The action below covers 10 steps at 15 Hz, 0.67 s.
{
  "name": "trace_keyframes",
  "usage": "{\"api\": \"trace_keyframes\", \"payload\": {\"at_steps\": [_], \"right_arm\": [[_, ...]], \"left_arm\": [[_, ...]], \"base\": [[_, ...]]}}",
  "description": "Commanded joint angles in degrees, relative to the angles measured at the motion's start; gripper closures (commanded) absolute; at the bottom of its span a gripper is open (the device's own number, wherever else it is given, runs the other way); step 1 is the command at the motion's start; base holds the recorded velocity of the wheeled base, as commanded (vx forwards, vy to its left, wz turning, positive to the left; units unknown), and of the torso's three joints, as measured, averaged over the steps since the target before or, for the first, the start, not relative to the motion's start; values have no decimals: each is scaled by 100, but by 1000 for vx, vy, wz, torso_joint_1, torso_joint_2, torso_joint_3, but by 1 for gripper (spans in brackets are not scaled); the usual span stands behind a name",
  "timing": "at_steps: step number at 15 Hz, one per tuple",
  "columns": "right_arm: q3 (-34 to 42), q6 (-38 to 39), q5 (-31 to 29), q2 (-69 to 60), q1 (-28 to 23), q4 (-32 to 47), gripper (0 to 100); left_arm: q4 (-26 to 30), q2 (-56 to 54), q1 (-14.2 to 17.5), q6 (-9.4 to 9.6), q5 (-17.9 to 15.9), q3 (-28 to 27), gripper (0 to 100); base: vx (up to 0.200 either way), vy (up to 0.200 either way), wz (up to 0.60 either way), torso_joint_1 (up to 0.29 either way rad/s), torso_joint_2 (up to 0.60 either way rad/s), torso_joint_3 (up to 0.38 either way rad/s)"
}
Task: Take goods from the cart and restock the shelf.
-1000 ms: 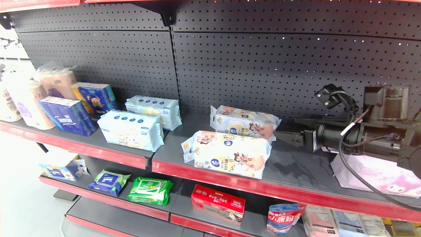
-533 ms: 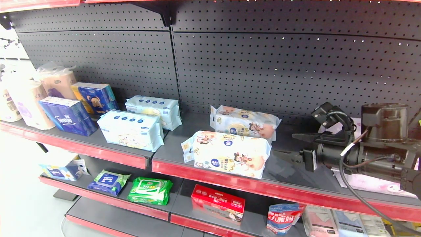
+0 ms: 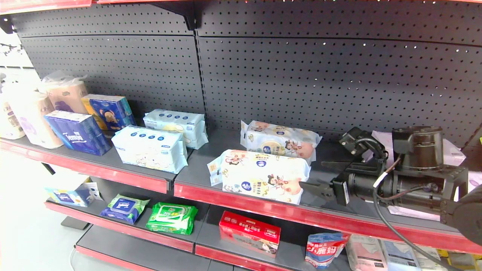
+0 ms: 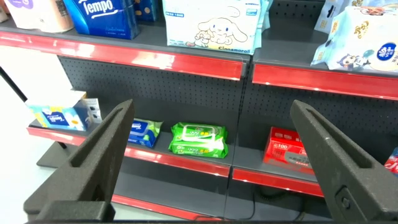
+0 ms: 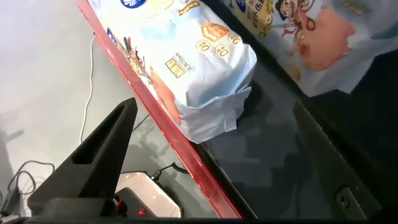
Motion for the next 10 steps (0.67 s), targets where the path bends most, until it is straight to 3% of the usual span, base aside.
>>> {"api": "trace_keyframes", "payload": {"at_steps": [1,10], "right_arm": [[-10,-10,1,200,59,-36,0],[-45,-71,1,640,173,-546,0]], "left_arm": [[-1,0,4,0,1,0,0],[7,0,4,0,1,0,0]], "base": [[0,0,0,0,0,0],[0,0,0,0,0,0]]}}
